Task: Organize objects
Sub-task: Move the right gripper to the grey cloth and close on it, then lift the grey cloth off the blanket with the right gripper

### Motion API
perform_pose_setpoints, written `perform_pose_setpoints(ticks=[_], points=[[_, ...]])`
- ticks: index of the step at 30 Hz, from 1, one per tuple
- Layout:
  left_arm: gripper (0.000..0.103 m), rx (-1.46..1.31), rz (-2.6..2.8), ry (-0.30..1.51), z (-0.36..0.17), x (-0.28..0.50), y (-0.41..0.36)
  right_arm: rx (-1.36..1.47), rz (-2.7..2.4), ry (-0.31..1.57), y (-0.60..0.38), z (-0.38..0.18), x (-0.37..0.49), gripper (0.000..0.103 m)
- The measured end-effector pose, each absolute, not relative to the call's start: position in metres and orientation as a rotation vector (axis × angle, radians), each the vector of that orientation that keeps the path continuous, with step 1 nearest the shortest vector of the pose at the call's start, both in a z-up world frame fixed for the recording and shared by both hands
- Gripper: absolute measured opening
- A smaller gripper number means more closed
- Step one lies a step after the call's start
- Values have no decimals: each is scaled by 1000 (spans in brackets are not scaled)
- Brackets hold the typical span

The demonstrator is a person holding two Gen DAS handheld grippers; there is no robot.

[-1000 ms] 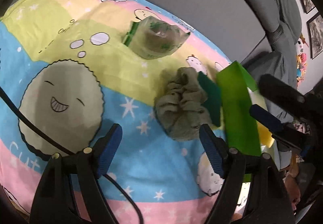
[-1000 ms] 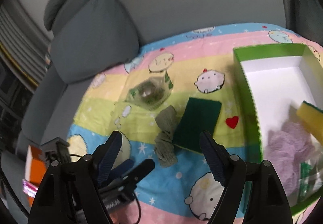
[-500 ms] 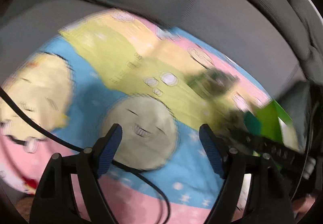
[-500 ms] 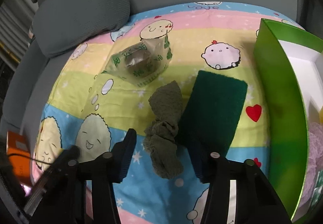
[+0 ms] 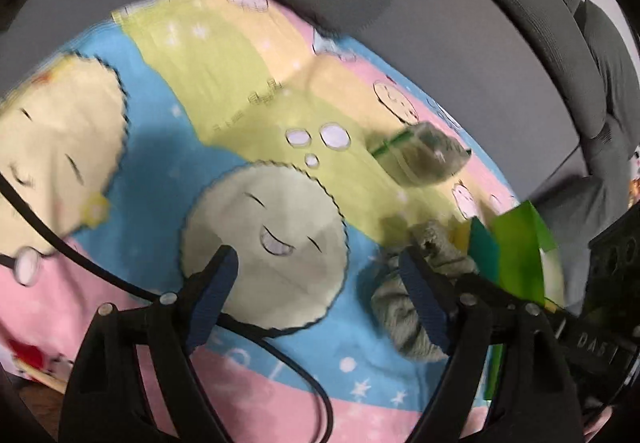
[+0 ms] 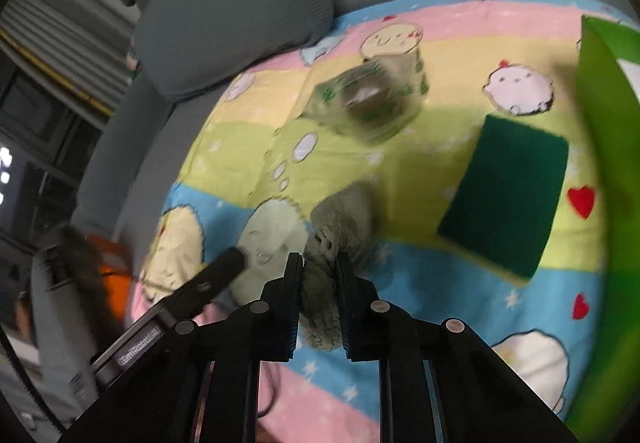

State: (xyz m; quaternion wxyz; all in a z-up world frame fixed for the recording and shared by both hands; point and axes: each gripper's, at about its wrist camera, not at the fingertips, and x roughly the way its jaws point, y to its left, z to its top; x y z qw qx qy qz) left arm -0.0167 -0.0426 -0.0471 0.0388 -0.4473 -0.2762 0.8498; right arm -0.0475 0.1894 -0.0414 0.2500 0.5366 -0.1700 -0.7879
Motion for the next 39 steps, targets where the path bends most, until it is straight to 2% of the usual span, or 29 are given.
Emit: perform_pose_setpoints(ticks=[8, 10, 12, 14, 15, 19, 22, 23, 31, 33, 34, 37, 39], points=[[82, -1403, 2470, -781, -54, -14, -21, 1789, -2285, -207, 201, -67, -48, 18], [82, -1395, 2462, -724, -48, -5, -8, 1782, -2277, -254, 208, -64, -47, 18], [82, -1385, 2418, -722, -48, -3, -3, 1777, -2281, -290, 214, -61, -47, 25], [82, -1369, 2371, -723, -47, -1, 5, 1747, -2314, -317, 221, -56, -43, 37], [81, -1366, 2362, -714, -49, -2, 11, 1733, -2325, -332, 222, -53, -44, 39], [81, -1365, 2346, -642, -51, 1, 27, 1694, -2309, -446, 229, -49, -45, 40], [72, -1355, 2321, -599, -53, 2, 39, 1688, -2294, -492, 227, -52, -47, 40], [66, -1356, 2319, -588, -54, 2, 41, 1690, -2287, -494, 225, -54, -46, 40], [38, -1339, 2408, -387, -62, -4, 68, 1738, -2291, -441, 214, -72, -49, 40], [23, -1333, 2372, -398, -64, -5, 70, 1722, -2292, -432, 214, -73, -49, 40], [22, -1336, 2357, -403, -64, -4, 70, 1716, -2293, -424, 214, -72, -49, 40], [20, -1331, 2392, -319, -60, -1, 78, 1691, -2268, -438, 212, -72, -48, 27], [19, -1331, 2389, -312, -58, 0, 80, 1687, -2269, -427, 211, -71, -47, 25]])
